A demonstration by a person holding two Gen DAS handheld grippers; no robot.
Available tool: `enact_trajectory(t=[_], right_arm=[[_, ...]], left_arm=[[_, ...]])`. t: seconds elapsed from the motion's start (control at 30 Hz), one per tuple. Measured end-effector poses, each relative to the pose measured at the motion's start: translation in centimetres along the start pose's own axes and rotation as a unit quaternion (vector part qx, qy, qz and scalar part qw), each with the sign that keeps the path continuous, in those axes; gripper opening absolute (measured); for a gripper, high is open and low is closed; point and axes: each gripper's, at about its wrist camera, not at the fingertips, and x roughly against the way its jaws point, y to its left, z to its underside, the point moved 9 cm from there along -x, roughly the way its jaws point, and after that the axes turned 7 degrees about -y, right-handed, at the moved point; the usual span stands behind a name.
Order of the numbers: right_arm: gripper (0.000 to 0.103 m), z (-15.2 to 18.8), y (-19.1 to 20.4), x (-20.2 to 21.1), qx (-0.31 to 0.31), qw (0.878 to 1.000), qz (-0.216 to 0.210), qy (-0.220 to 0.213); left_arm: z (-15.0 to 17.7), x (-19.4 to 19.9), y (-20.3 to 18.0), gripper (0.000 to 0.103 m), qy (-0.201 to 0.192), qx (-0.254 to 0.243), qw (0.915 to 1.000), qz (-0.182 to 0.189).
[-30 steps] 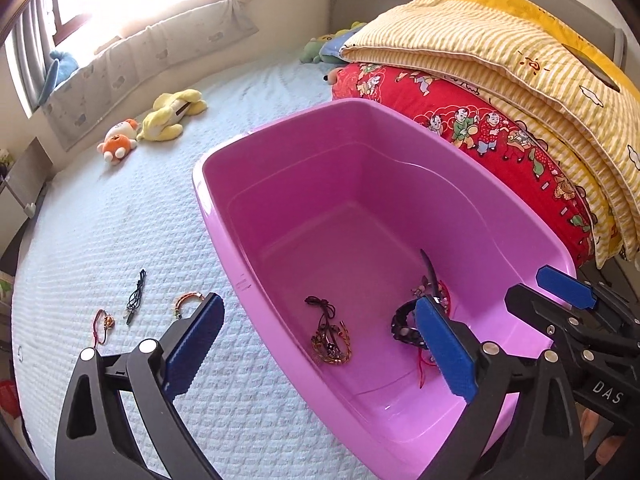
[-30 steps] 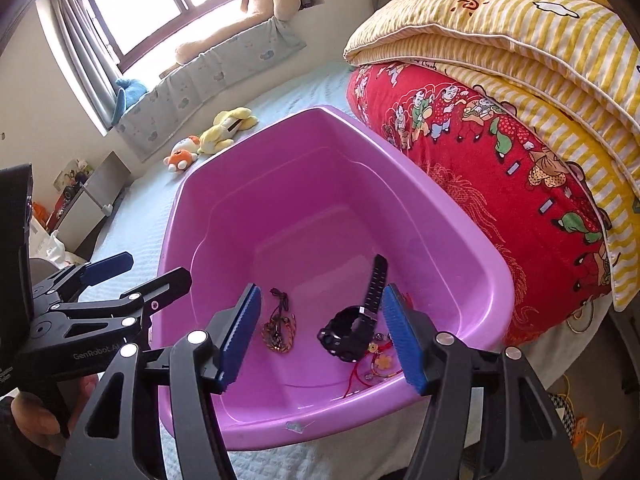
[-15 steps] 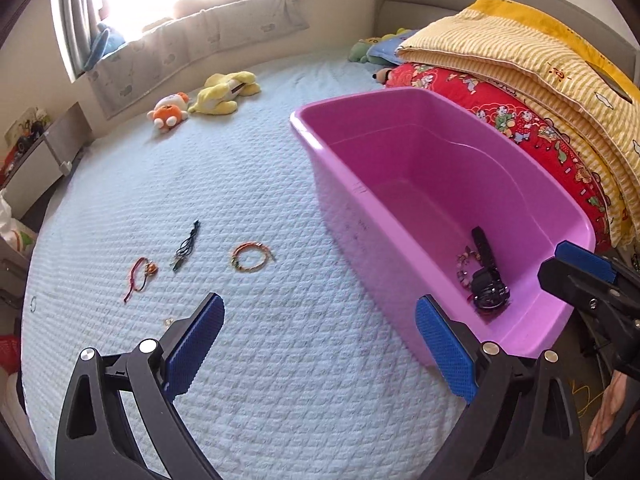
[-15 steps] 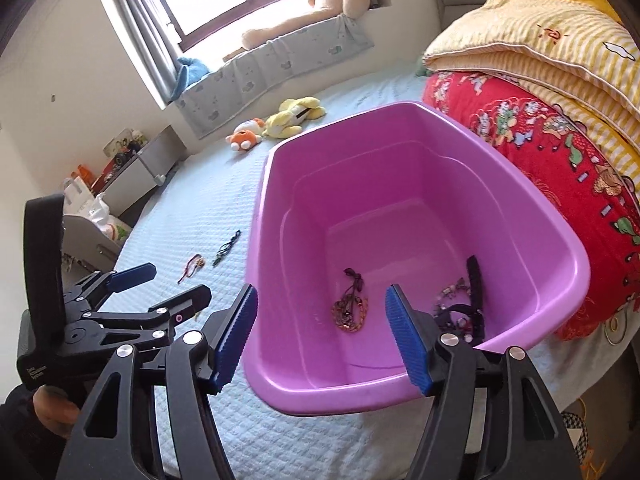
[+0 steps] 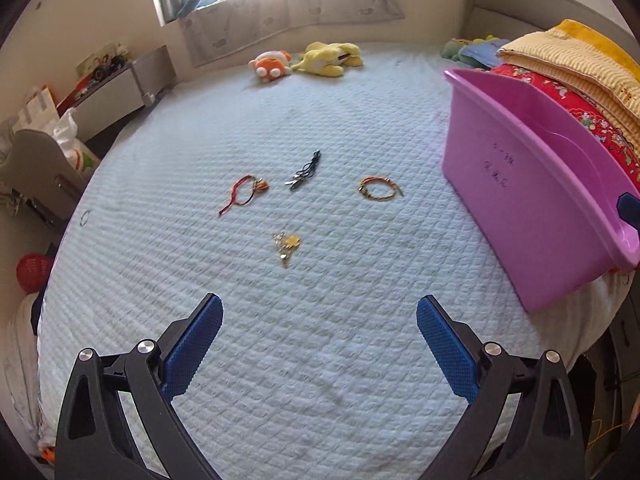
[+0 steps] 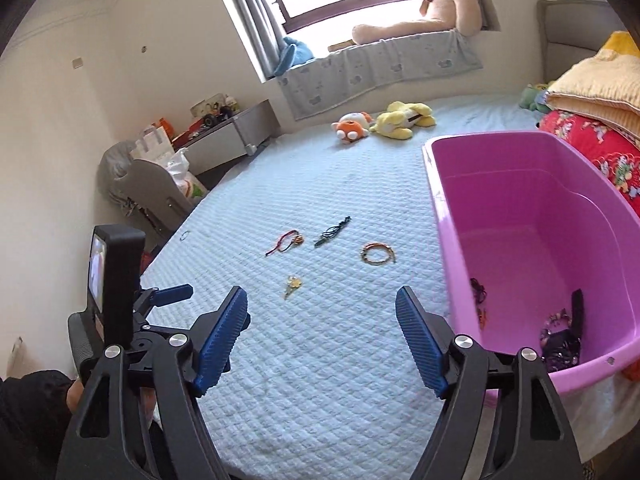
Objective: Organize jewelry
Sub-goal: 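Move both open tools away from the tub back over the bed, then lower the left tool to the gold flower-pendant chain while the right tool approaches the orange braided bracelet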
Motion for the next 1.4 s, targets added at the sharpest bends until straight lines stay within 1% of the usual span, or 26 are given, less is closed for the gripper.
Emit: enact_trajectory(t=[0.13,0.27,0.37,0.47,0.57,0.7,0.83,1.0,1.23,1.3,1.4], right_arm=[[0.073,2.0,2.3,-3.1,0.019,0.999,-0.013,0.032],[0.073,4.2,2.6,-6.6,0.012,0.998,-0.017,0.067],[0.073,5.8,1.9,-9.3,0.004,0.996,-0.009,0.086],[0.073,6.9,0.4,-11.8,0.007,0.996,0.011,0.088],[0.073,7.4,-1.6,-14.3,-0.009,0.995,0.031,0.098],[0.073,7.3,-3.9,-17.7,0.000,0.993,0.057,0.104],[0.073,6.9,-6.1,-20.9,0.005,0.990,0.078,0.114],[0.073,6.2,-8.6,-24.5,0.006,0.989,0.097,0.114],[0.073,5.6,-12.5,-28.6,0.012,0.984,0.131,0.118],[0.073,5.5,-13.4,-29.5,0.008,0.983,0.133,0.124],[0.073,5.2,-14.0,-30.3,0.012,0.983,0.136,0.121]], left_arm=[[2.0,-1.1,2.9,0.096,0.013,0.036,0.9992,-0.017],[3.9,-2.7,5.1,0.097,0.020,0.071,0.9969,-0.030],[5.0,-4.1,6.4,0.097,0.023,0.091,0.9945,-0.046],[5.4,-5.7,7.9,0.097,0.016,0.110,0.9915,-0.069],[5.0,-7.7,8.7,0.097,0.018,0.128,0.9890,-0.073],[3.9,-10.5,8.9,0.097,0.015,0.142,0.9867,-0.078],[3.1,-13.3,8.2,0.097,0.018,0.158,0.9852,-0.063],[2.6,-16.4,7.7,0.097,0.028,0.156,0.9849,-0.068],[2.8,-18.9,7.5,0.097,0.040,0.166,0.9823,-0.078],[2.9,-19.4,7.4,0.097,0.043,0.170,0.9812,-0.080],[2.9,-19.8,7.5,0.097,0.037,0.171,0.9807,-0.087]])
